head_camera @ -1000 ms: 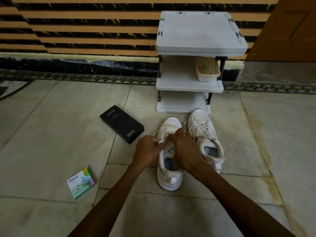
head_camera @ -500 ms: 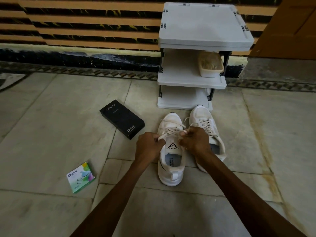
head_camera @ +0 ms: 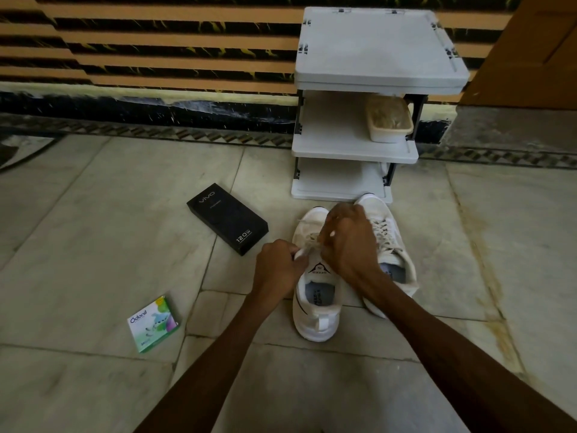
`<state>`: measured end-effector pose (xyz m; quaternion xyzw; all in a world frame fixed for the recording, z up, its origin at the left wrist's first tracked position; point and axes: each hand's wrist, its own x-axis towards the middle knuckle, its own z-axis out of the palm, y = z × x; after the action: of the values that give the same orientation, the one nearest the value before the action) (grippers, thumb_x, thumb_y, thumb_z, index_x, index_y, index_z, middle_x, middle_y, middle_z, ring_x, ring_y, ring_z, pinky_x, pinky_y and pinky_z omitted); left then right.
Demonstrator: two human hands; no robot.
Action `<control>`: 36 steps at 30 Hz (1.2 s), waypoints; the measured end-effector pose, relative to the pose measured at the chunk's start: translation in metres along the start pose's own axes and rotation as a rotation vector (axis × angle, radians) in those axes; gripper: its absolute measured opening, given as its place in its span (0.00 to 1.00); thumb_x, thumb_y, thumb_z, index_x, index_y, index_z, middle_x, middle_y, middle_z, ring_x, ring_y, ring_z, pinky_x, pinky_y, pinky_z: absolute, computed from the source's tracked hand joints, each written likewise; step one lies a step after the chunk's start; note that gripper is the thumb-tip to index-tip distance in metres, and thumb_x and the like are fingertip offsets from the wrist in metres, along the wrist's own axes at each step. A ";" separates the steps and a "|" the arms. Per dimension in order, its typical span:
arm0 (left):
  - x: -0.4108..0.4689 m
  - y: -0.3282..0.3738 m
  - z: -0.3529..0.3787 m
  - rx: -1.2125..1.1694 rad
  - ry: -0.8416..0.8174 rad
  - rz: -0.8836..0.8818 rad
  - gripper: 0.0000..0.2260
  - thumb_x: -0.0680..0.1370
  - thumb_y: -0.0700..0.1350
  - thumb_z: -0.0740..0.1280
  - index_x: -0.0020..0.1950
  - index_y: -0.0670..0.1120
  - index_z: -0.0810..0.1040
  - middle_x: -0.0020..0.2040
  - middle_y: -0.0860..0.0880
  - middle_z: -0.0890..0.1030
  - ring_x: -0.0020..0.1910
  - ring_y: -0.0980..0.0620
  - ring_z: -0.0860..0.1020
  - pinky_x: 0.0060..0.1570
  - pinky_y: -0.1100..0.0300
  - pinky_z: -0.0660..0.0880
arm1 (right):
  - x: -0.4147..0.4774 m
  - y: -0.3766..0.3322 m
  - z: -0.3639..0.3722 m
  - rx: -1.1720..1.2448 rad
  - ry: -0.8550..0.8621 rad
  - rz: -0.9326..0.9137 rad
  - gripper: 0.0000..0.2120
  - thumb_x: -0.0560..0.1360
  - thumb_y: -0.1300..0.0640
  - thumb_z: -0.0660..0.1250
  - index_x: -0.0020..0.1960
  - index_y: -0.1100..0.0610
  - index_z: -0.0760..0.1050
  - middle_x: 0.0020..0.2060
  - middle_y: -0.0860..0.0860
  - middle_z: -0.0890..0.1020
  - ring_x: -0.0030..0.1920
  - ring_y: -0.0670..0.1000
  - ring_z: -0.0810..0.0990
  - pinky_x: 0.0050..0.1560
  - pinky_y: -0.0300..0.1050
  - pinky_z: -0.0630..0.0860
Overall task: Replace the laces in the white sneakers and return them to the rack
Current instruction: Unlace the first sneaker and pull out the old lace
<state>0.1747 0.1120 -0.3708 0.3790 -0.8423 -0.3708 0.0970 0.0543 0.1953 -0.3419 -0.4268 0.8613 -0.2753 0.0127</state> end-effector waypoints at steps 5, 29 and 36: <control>0.002 0.000 0.002 0.017 0.014 -0.018 0.06 0.75 0.46 0.70 0.42 0.45 0.83 0.29 0.53 0.74 0.28 0.58 0.71 0.28 0.67 0.63 | 0.025 -0.006 -0.050 1.210 0.039 0.652 0.07 0.74 0.65 0.62 0.40 0.61 0.78 0.38 0.54 0.81 0.39 0.49 0.80 0.45 0.46 0.78; 0.007 0.003 0.012 0.198 0.036 0.011 0.09 0.75 0.50 0.70 0.47 0.45 0.83 0.37 0.50 0.80 0.35 0.54 0.78 0.32 0.64 0.70 | 0.034 -0.010 -0.080 1.729 0.068 0.727 0.06 0.78 0.65 0.59 0.45 0.60 0.74 0.43 0.55 0.77 0.44 0.51 0.78 0.52 0.47 0.79; 0.007 0.004 0.008 0.165 0.007 0.005 0.08 0.76 0.49 0.69 0.43 0.45 0.83 0.34 0.51 0.78 0.34 0.53 0.78 0.31 0.66 0.67 | 0.014 0.009 -0.018 0.115 -0.294 0.066 0.09 0.75 0.54 0.67 0.39 0.58 0.80 0.36 0.54 0.84 0.36 0.51 0.81 0.38 0.44 0.78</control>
<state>0.1645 0.1134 -0.3745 0.3849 -0.8706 -0.2986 0.0695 0.0344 0.1975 -0.3284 -0.4326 0.8465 -0.2583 0.1719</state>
